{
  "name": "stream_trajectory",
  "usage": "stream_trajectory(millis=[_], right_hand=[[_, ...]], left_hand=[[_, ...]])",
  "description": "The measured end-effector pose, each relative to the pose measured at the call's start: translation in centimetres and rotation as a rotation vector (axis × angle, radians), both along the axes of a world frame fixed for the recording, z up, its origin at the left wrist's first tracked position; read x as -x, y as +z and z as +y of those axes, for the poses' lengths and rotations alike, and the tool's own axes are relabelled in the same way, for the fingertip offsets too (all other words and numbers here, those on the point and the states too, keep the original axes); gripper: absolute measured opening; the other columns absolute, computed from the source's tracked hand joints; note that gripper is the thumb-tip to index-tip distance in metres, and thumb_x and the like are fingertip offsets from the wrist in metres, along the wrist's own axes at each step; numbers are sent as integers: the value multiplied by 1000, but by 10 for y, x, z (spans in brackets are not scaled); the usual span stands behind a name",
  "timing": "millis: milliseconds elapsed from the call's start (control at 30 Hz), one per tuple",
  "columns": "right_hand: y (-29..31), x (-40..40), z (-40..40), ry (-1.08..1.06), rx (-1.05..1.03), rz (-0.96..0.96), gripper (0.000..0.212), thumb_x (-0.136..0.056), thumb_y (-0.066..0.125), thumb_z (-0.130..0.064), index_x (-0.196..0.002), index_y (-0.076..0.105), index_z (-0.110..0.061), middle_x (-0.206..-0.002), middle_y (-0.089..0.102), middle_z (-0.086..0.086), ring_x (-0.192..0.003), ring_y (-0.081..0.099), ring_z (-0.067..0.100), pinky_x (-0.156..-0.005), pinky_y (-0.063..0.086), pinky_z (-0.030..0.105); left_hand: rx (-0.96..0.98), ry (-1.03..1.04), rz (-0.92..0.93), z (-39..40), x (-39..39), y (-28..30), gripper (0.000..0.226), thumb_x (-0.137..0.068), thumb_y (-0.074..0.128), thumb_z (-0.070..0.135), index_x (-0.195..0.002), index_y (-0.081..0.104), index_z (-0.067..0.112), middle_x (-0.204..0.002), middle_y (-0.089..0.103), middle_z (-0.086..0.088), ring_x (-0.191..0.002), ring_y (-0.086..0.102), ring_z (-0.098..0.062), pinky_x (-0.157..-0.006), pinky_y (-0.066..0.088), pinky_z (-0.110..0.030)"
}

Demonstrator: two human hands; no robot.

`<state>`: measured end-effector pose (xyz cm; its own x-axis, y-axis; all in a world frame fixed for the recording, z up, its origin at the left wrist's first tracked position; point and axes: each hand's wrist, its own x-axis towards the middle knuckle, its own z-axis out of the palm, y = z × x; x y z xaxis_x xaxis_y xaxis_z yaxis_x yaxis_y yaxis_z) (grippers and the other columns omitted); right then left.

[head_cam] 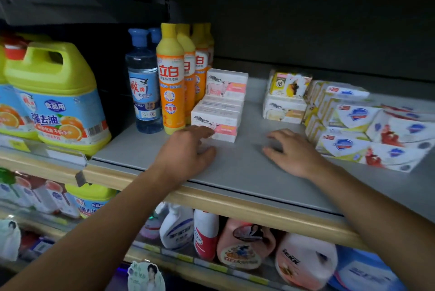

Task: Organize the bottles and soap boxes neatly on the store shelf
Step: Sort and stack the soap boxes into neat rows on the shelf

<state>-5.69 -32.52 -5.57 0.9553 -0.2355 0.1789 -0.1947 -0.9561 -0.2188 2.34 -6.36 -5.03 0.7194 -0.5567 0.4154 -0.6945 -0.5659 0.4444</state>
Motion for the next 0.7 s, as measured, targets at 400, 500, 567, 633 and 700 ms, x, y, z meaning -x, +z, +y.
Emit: stream_trajectory(millis=[400, 500, 567, 633, 700], right_hand=[[-14, 5, -5, 13, -23, -25, 56, -91, 46, -56, -138, 48, -25, -144, 45, -1, -134, 39, 24, -110, 30, 33], [-15, 4, -5, 8, -41, -43, 56, -91, 46, -56, -138, 48, -26, -142, 46, -2, -134, 39, 23, -110, 31, 36], [-16, 3, -7, 8, -53, -52, 56, -91, 46, -55, -138, 48, -26, -142, 45, -3, -134, 38, 23, -109, 31, 35], [-17, 2, -8, 7, -66, -60, 55, -90, 46, -54, -137, 48, -26, -141, 46, -3, -133, 38, 22, -106, 30, 34], [-18, 2, -8, 7, -72, -69, 55, -88, 47, -53, -137, 49, -27, -139, 47, -3, -132, 38, 22, -105, 30, 34]], left_hand=[[-60, -153, -127, -132, -19, 78, 38, -88, 66, 37, -123, 64, 23, -113, 68, 4, -95, 64, -15, -85, 50, -29], [-155, -151, -120, -172, -38, 77, 41, -88, 64, 39, -125, 62, 20, -118, 67, -2, -103, 64, -21, -90, 45, -28], [-255, -140, -145, -197, -51, 70, 46, -90, 63, 39, -130, 59, 17, -126, 64, -7, -113, 60, -25, -95, 44, -30], [-362, -112, -169, -217, -63, 61, 53, -90, 61, 41, -136, 54, 16, -135, 57, -10, -122, 53, -29, -99, 41, -34], [-436, -85, -162, -232, -74, 54, 59, -89, 62, 41, -141, 49, 14, -140, 51, -13, -126, 48, -30, -99, 40, -34]])
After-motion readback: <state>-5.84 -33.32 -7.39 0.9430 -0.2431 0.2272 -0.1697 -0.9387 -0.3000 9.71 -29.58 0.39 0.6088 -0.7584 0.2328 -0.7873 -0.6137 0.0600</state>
